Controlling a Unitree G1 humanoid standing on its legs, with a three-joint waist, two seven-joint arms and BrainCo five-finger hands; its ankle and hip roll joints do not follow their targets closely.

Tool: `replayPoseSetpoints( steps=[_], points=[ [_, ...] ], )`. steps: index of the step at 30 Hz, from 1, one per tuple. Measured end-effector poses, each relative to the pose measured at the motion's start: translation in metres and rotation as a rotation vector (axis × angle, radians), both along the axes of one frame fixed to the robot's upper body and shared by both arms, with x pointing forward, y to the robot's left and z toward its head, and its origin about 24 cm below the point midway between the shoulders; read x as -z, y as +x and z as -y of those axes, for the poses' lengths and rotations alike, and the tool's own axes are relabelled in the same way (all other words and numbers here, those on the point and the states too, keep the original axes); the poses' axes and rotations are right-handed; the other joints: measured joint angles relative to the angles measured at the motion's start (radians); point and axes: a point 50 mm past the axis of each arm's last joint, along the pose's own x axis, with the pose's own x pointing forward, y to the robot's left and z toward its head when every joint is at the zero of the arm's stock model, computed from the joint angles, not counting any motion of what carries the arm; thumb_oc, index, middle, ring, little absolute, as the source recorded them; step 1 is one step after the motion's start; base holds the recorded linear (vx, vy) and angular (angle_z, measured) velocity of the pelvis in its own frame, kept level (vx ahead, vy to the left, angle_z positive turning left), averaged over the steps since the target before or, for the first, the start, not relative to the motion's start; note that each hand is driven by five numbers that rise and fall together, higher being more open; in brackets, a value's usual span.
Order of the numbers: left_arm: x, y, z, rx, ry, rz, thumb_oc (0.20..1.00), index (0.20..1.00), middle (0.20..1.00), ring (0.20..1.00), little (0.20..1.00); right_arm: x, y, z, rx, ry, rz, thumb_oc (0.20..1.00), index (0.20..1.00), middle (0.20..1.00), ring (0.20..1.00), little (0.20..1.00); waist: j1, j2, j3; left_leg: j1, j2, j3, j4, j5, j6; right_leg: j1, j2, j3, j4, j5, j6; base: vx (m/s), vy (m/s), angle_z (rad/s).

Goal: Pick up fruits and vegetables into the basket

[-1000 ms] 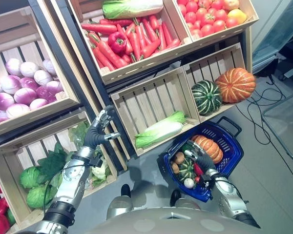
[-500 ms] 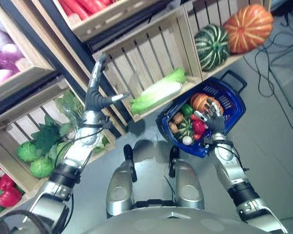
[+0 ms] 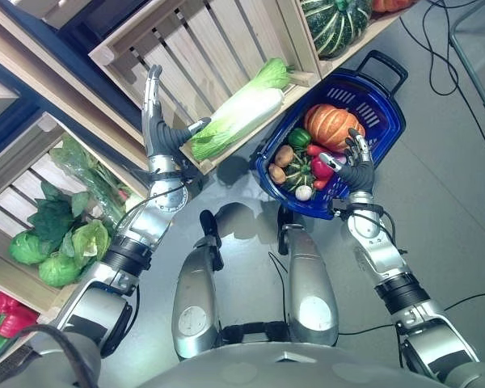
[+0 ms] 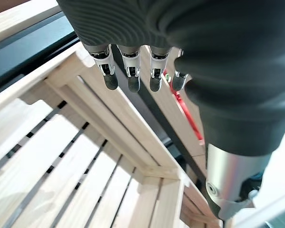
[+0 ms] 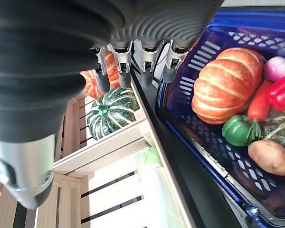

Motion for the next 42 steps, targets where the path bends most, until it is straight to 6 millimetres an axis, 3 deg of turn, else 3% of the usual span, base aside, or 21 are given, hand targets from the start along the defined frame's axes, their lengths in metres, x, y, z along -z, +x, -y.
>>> replayPoseSetpoints(
  steps=[6, 17, 29, 35, 42],
  points=[
    [0.013, 0.012, -0.006, -0.078, -0.106, -0.090, 1.000, 1.000, 1.000, 1.000, 1.000, -0.007, 0.002, -0.001, -0.021, -0.040, 0.004, 1.000, 1.000, 1.000, 1.000, 1.000, -0.033, 0.000, 0.001, -0.052, 0.000, 0.028, 0.022, -0.004, 0.001, -0.079, 0.002, 0.035, 0.032, 0.001, -0.001, 0.00, 0.089, -0.14],
    [0.020, 0.036, -0.036, -0.198, -0.202, -0.249, 1.000, 1.000, 1.000, 1.000, 1.000, -0.029, 0.006, 0.000, -0.140, -0.142, 0.019, 1.000, 1.000, 1.000, 1.000, 1.000, -0.113, 0.013, 0.011, -0.079, 0.000, 0.093, 0.055, -0.024, -0.003, -0.176, 0.007, 0.109, 0.115, -0.025, -0.013, 0.05, 0.105, -0.15],
    [-0.002, 0.052, -0.057, -0.278, -0.144, -0.267, 1.000, 1.000, 1.000, 1.000, 1.000, -0.034, 0.004, 0.007, -0.157, -0.188, 0.022, 1.000, 1.000, 1.000, 1.000, 1.000, -0.163, 0.024, 0.016, -0.103, 0.019, 0.128, 0.056, -0.017, -0.028, -0.259, 0.032, 0.139, 0.184, -0.056, -0.036, 0.03, 0.041, -0.08],
    [-0.018, 0.061, -0.057, -0.282, -0.127, -0.274, 1.000, 1.000, 1.000, 1.000, 1.000, -0.039, 0.004, 0.010, -0.160, -0.213, 0.030, 1.000, 1.000, 1.000, 1.000, 1.000, -0.183, 0.035, 0.019, -0.134, 0.023, 0.140, 0.056, -0.012, -0.036, -0.309, 0.036, 0.151, 0.205, -0.059, -0.040, 0.01, 0.023, -0.06],
    [-0.016, 0.066, -0.062, -0.282, -0.048, -0.359, 1.000, 1.000, 1.000, 1.000, 1.000, -0.041, 0.002, 0.009, -0.182, -0.218, 0.036, 1.000, 1.000, 1.000, 1.000, 1.000, -0.193, 0.037, 0.019, -0.146, 0.033, 0.155, 0.054, -0.009, -0.044, -0.339, 0.044, 0.154, 0.216, -0.063, -0.048, 0.00, 0.006, -0.07]
  ],
)
